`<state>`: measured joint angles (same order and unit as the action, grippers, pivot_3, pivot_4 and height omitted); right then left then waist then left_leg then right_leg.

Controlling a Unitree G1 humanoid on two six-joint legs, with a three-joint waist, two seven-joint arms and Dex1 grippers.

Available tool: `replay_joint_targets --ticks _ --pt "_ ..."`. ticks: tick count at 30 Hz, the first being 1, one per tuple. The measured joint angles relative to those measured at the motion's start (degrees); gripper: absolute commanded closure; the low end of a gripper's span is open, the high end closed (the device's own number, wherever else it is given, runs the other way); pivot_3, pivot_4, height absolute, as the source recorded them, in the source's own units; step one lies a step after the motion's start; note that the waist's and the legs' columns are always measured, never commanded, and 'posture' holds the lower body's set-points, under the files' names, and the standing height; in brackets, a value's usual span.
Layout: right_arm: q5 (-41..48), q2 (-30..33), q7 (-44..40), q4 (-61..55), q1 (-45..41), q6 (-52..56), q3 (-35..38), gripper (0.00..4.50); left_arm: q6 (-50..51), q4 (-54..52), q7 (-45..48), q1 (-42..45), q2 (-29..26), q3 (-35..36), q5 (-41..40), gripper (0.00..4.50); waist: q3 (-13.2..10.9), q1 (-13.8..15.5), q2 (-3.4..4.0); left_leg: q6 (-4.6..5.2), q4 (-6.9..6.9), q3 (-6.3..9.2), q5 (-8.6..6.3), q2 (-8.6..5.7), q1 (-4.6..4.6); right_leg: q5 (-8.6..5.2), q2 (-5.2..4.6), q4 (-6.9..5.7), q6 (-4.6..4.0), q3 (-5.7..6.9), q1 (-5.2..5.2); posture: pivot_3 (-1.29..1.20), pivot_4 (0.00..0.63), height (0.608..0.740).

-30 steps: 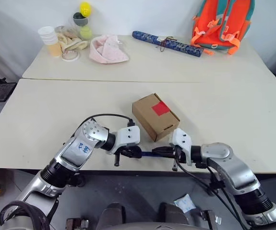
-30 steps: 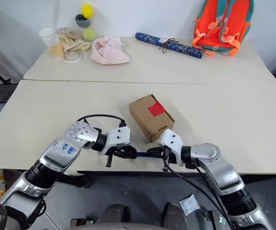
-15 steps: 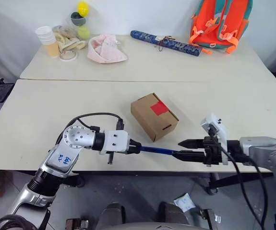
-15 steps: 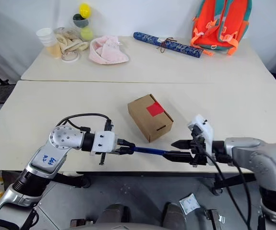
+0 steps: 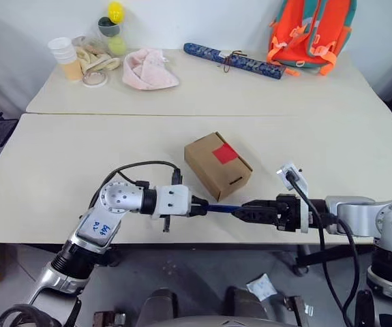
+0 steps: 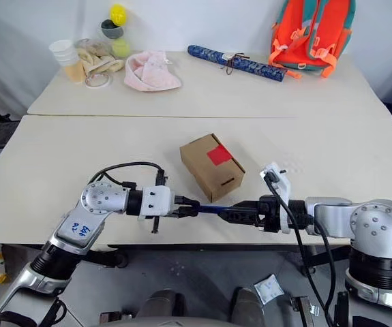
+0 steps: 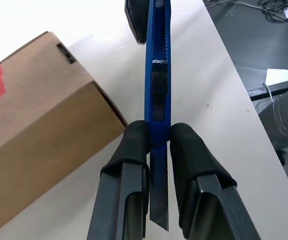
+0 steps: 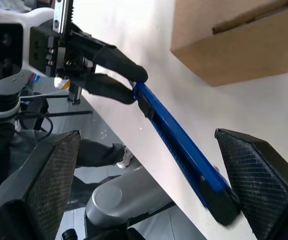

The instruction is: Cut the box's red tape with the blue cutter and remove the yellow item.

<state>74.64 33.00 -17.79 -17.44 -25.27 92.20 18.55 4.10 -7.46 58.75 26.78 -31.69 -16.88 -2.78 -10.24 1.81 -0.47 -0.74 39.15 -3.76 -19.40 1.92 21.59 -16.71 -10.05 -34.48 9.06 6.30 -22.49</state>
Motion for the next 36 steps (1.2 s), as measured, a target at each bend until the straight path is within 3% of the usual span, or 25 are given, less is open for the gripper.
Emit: replay_joint_targets --ticks 2,8,26,30,34,36 --pt "0.84 -0.49 1.57 0.26 0.04 -0.03 0.00 0.40 0.14 0.11 -0.23 0.19 0.17 -0.01 0.22 4.09 0.00 -0.26 0.00 0.00 0.00 0.00 0.00 0.00 0.00 0.00 0.00 0.00 0.00 0.00 0.00 0.00 0.150 0.740" --pt "1.40 -0.65 3.79 0.93 0.98 -0.77 -0.41 2.15 0.43 0.53 -0.55 1.75 0.78 -0.05 0.71 4.09 0.00 -0.37 0.00 0.00 -0.01 0.00 0.00 0.00 0.00 0.00 0.00 0.01 0.00 0.00 0.00 0.00 0.150 0.740" --pt "5.07 -0.98 6.86 2.25 1.15 -5.06 -2.56 2.15 1.67 0.70 -0.39 1.76 1.35 -0.08 0.76 4.09 0.00 -0.38 0.00 0.00 -0.02 0.00 0.00 0.00 0.02 0.00 0.00 0.02 0.00 0.00 -0.02 0.00 0.150 0.740" --pt "5.09 -0.53 6.86 2.32 1.15 -6.02 -2.94 3.01 1.70 0.69 -0.40 1.76 1.45 -0.08 0.76 4.09 0.00 -0.39 0.00 0.00 -0.03 0.00 0.00 0.00 0.02 0.00 0.00 0.02 0.00 0.00 -0.02 0.00 0.150 0.740" --pt "5.84 -0.48 6.31 2.49 1.18 -6.68 -3.69 4.40 2.06 0.70 -0.46 1.76 1.44 -0.21 1.00 4.09 0.00 -0.39 0.00 0.00 -0.03 0.00 0.00 0.00 0.02 0.00 0.00 0.03 0.00 0.00 -0.02 0.00 0.150 0.740" --pt "5.87 -0.45 6.16 2.55 1.32 -7.13 -4.07 4.39 2.22 0.70 -0.47 1.76 1.36 -0.21 1.04 4.09 0.00 -0.38 0.00 0.00 -0.03 0.00 0.00 0.00 0.03 0.00 0.00 0.04 0.00 0.00 -0.03 0.00 0.150 0.740"
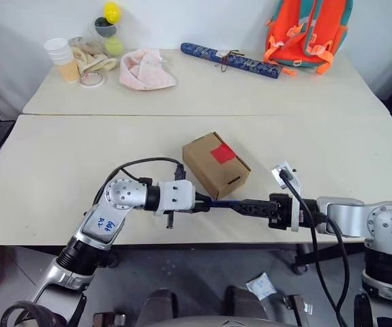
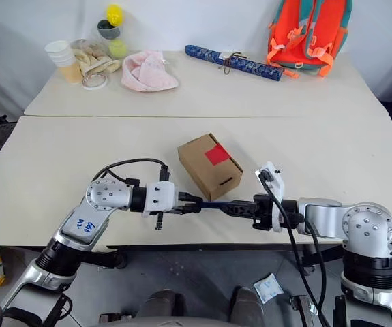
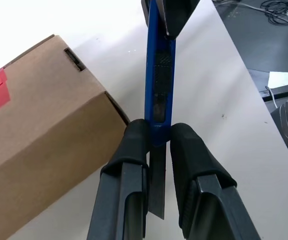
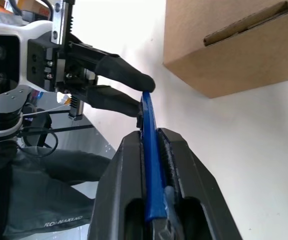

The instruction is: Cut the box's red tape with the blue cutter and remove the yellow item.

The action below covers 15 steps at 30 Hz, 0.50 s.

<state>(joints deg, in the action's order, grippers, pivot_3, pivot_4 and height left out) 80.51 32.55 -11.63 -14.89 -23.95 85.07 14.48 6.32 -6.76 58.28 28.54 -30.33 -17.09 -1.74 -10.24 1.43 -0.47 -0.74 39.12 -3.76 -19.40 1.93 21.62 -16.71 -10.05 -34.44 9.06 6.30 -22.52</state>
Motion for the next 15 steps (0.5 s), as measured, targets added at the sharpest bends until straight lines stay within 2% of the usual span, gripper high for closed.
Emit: replay_joint_targets --ticks 8,10,11,15 --pt "0.25 0.96 -0.71 0.43 0.35 -1.24 -0.97 4.39 0.11 -0.01 0.10 0.00 -0.02 -0.07 -0.03 4.09 0.00 0.00 0.00 0.00 0.00 0.00 0.00 0.00 0.01 0.00 0.00 0.01 0.00 0.00 0.00 0.00 0.150 0.740" --pt "0.46 1.44 -1.25 0.48 0.58 -1.29 -1.25 4.39 1.00 -0.17 0.73 -0.07 -0.03 0.01 -0.78 3.36 0.00 0.01 0.00 0.00 0.00 0.00 0.00 0.00 0.01 0.00 0.00 0.01 0.00 0.00 0.00 0.00 0.150 0.740" --pt "0.33 2.06 -1.27 0.51 0.80 -1.28 -1.54 4.39 1.77 -0.50 1.08 -0.21 -0.03 0.27 -1.69 3.17 0.00 0.00 0.00 0.00 0.00 0.00 0.00 0.00 0.02 0.00 0.00 0.02 0.00 0.00 -0.01 0.00 0.150 0.740" --pt "1.19 5.09 -1.66 0.38 2.21 -1.26 -1.66 4.39 5.77 -2.49 1.28 -0.66 -0.14 3.75 -6.64 1.92 0.00 -0.02 0.00 0.00 0.00 0.00 0.00 0.00 0.04 0.00 0.00 0.03 0.00 0.00 -0.02 0.00 0.150 0.740"
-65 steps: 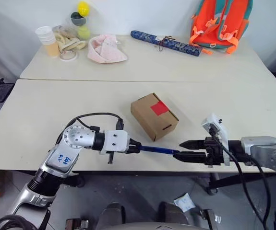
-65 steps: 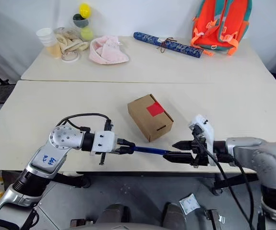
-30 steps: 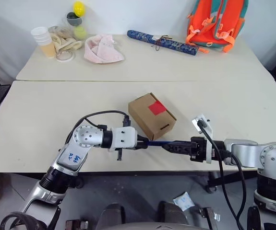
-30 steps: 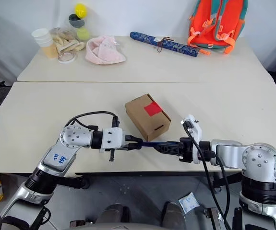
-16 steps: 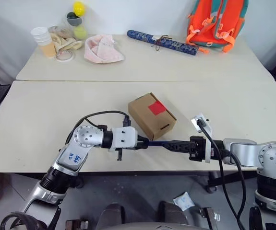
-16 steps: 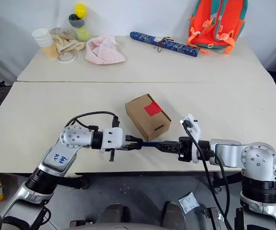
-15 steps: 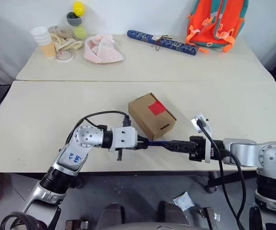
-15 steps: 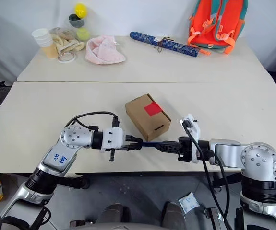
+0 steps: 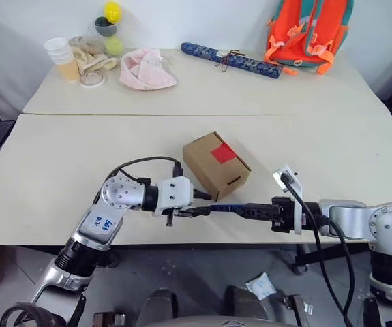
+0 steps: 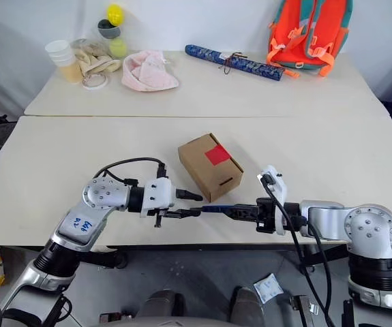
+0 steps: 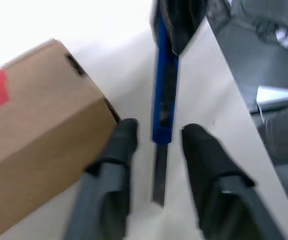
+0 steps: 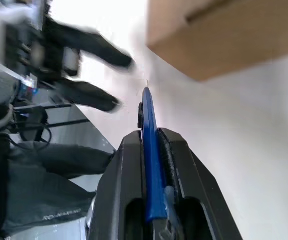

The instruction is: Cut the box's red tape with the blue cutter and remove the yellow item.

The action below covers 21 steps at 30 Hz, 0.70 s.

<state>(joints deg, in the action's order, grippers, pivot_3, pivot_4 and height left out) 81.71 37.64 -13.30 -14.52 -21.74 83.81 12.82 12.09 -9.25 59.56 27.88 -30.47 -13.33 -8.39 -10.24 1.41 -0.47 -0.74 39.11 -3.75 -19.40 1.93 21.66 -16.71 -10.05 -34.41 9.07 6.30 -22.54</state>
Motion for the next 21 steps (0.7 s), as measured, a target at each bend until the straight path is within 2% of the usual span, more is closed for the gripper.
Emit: replay_joint_targets --ticks 1,7,10,12,15,17,18,21 --pt "1.06 1.25 -0.27 -0.28 0.60 0.01 0.13 4.39 1.53 -0.72 0.47 -0.57 -0.37 1.70 -2.40 1.59 0.00 -0.01 0.00 0.00 0.00 0.00 0.00 0.00 0.00 0.00 0.00 0.00 0.00 0.00 -0.01 0.00 0.150 0.740" --pt "10.86 12.47 -4.25 -4.45 8.65 -1.60 7.66 4.39 9.45 -1.06 5.08 -3.48 -6.62 12.08 -14.70 1.55 -0.03 0.13 -0.02 0.03 -0.03 0.01 -0.02 0.00 0.02 0.02 0.00 0.12 0.03 0.02 0.02 0.00 0.150 0.740" --pt "15.81 17.22 -6.02 -6.11 15.05 -3.65 14.95 4.39 10.97 2.31 4.92 -1.84 -6.63 14.98 -17.17 2.12 -0.04 0.79 -0.04 0.07 0.00 0.01 -0.04 -0.01 0.02 0.09 0.00 0.23 0.07 0.03 0.10 0.00 0.150 0.740" --pt "17.70 20.92 -7.63 -6.32 20.55 -3.84 21.57 4.39 10.91 6.09 4.45 0.17 -5.79 16.00 -17.59 2.75 -0.05 1.32 -0.06 0.10 0.01 -0.02 -0.05 -0.02 0.02 0.13 0.00 0.29 0.08 0.03 0.11 0.00 0.150 0.740" --pt "15.05 23.81 -12.75 -6.25 27.93 -3.39 32.53 4.39 8.70 12.10 3.84 3.84 -2.96 15.82 -17.21 3.65 -0.06 1.81 -0.10 0.11 0.01 -0.04 -0.06 -0.03 0.05 0.21 0.01 0.42 0.11 0.04 0.13 0.00 0.150 0.740" --pt "11.40 24.38 -15.53 -6.12 30.73 -3.83 36.81 4.39 7.42 15.50 3.64 6.24 -1.05 14.80 -16.37 4.33 -0.06 1.69 -0.12 0.12 0.01 -0.07 -0.06 -0.03 0.06 0.24 0.02 0.44 0.13 0.03 0.14 0.00 0.150 0.740" --pt "9.65 24.42 -16.70 -6.02 31.43 -4.34 38.25 4.39 6.80 17.11 3.49 7.65 -0.03 14.15 -15.94 4.50 -0.06 1.67 -0.13 0.12 0.01 -0.08 -0.05 -0.03 0.06 0.26 0.02 0.46 0.12 0.02 0.13 0.00 0.150 0.740" --pt "4.87 24.45 -19.77 -5.88 31.46 -7.52 40.33 4.39 4.79 22.24 2.70 12.39 3.17 12.46 -14.26 4.50 -0.06 1.62 -0.13 0.12 0.02 -0.08 -0.05 -0.03 0.06 0.27 0.03 0.45 0.13 0.02 0.13 0.00 0.150 0.740"
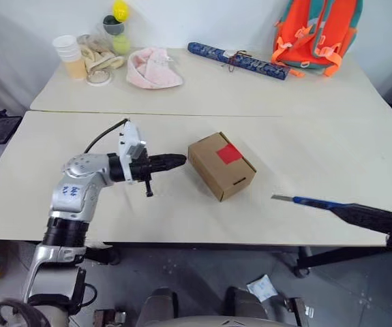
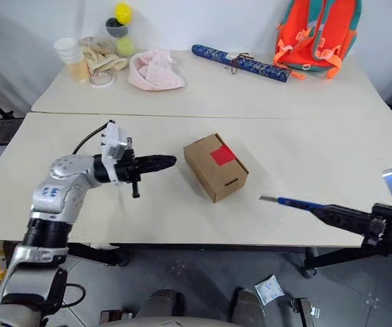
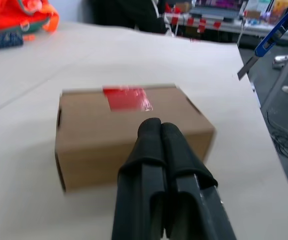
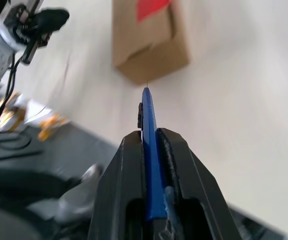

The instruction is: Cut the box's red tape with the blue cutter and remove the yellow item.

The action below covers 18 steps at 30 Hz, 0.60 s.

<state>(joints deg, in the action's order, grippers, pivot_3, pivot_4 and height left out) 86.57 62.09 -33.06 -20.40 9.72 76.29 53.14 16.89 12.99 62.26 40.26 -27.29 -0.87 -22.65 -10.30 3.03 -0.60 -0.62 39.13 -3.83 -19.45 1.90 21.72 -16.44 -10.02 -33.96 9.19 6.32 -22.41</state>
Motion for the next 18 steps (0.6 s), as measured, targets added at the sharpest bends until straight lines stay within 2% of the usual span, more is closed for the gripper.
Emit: replay_joint_targets --ticks 3,5,11,14,18 --pt "-5.09 -0.02 1.09 -0.37 -8.13 -6.90 -3.44 4.39 -3.41 9.83 -3.70 8.66 5.20 -2.84 4.99 4.50 -0.01 -0.26 -0.01 0.03 0.05 -0.02 0.03 -0.01 0.01 0.07 0.00 0.04 0.03 -0.01 -0.01 0.00 0.150 0.740" --pt "-7.04 -0.02 2.92 -1.10 -14.25 -10.40 -7.83 4.39 -4.80 13.66 -4.94 11.75 6.81 -4.51 7.47 4.50 -0.01 -0.82 -0.01 0.02 -0.03 -0.03 0.04 -0.01 0.02 0.07 0.00 0.07 0.03 -0.02 -0.04 0.00 0.150 0.740" --pt "-12.30 -0.92 11.11 -1.62 -30.78 -13.22 -25.79 4.39 -5.70 19.86 -5.17 12.63 7.81 -7.43 11.96 4.50 -0.01 -1.95 -0.01 0.01 0.00 -0.04 0.04 -0.01 0.37 0.07 0.00 0.09 0.04 0.08 -0.37 0.00 0.150 0.740" --pt "-14.46 -4.16 15.23 -1.61 -39.69 -12.40 -34.77 4.39 -5.68 19.85 -5.18 13.39 8.02 -8.26 13.48 4.50 -0.01 -1.73 -0.01 0.01 0.11 0.00 0.05 0.00 0.44 0.09 -0.01 0.05 0.05 0.13 -0.39 0.00 0.150 0.740" --pt "-18.49 -8.71 19.06 -1.24 -47.38 -11.13 -42.62 4.39 -5.19 19.18 -5.22 13.38 8.08 -8.44 14.05 4.50 -0.01 -1.54 -0.01 0.01 0.12 0.02 0.04 -0.01 0.49 0.09 -0.01 0.07 0.06 0.14 -0.39 0.00 0.150 0.740"
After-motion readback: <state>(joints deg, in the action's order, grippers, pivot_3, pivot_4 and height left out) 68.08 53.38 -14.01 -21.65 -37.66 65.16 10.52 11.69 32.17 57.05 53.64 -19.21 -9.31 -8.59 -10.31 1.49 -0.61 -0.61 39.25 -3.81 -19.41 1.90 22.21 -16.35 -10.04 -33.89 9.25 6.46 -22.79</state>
